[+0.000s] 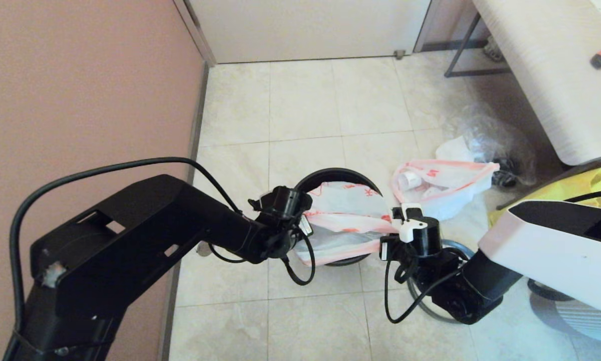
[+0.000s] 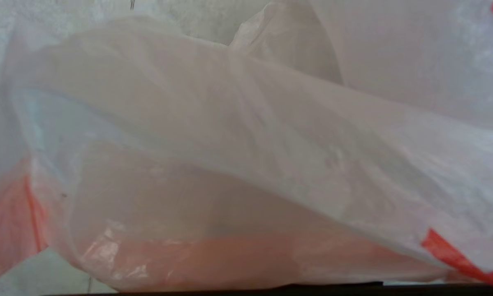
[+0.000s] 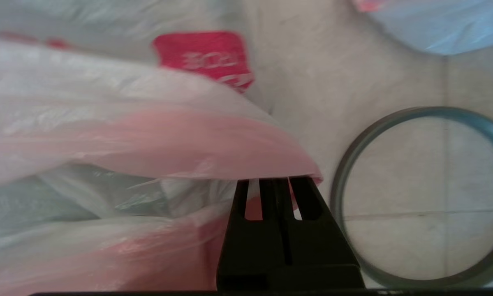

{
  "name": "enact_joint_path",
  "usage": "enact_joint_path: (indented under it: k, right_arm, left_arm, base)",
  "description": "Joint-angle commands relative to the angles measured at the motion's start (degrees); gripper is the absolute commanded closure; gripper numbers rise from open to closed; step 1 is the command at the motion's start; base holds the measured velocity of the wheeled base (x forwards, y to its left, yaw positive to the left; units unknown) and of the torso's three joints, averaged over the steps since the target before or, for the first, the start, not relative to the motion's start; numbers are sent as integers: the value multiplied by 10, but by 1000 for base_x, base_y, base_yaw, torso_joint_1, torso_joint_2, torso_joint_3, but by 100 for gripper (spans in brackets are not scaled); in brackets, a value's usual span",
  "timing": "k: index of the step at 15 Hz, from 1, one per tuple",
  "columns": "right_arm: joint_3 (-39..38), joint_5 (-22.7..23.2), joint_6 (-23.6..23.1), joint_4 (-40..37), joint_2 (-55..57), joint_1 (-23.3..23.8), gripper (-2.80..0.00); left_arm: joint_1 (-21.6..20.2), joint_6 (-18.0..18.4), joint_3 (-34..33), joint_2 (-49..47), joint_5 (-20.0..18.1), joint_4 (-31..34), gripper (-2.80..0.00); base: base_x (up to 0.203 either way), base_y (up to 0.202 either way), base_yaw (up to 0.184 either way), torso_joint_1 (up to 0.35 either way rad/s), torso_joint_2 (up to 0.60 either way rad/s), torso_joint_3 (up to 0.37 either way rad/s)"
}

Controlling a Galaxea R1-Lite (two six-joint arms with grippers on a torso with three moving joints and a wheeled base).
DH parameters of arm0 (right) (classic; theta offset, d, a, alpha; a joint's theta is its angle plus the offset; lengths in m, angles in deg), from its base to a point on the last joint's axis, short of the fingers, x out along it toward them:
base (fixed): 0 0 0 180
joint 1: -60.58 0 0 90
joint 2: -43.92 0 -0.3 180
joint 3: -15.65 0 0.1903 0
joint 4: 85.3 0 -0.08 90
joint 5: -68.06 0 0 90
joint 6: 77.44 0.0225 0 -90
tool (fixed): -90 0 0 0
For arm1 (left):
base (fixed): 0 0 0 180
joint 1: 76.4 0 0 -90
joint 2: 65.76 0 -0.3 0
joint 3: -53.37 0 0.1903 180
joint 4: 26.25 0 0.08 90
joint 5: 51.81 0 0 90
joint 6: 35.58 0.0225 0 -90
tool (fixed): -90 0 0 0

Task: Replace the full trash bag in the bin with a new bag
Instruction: Put the new garbage bag on the trash can

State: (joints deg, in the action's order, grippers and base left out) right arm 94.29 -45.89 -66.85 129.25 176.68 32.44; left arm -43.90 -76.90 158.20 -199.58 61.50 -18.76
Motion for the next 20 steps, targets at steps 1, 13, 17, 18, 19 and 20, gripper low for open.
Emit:
enact_joint_path:
  k: [1,13,17,18,19,20]
  right_arm:
    - [4,0,0,1,27,-23,0]
    - [80,-3,-54,-11,105,2,0]
    - [121,-13,-62,-12,90,68,0]
    - [122,-14,-58,-10,74,73,0]
    - [121,-14,-52,-10,58,75,0]
    - [121,-14,-46,-10,44,76,0]
  left_arm:
    - [0,-4,11,-8,4,-1,0]
    - [-8,-15,39,-22,24,2,0]
    - [-7,-13,31,-20,22,3,0]
    - [-7,-13,28,-18,20,2,0]
    - [-5,-12,25,-17,19,3,0]
    - [-4,-12,21,-15,18,2,0]
  base:
    - [0,0,0,0,0,0]
    - [0,0,0,0,0,0]
    - [0,0,0,0,0,0]
    - [0,0,0,0,0,0]
    - [0,0,0,0,0,0]
    - [0,0,0,0,0,0]
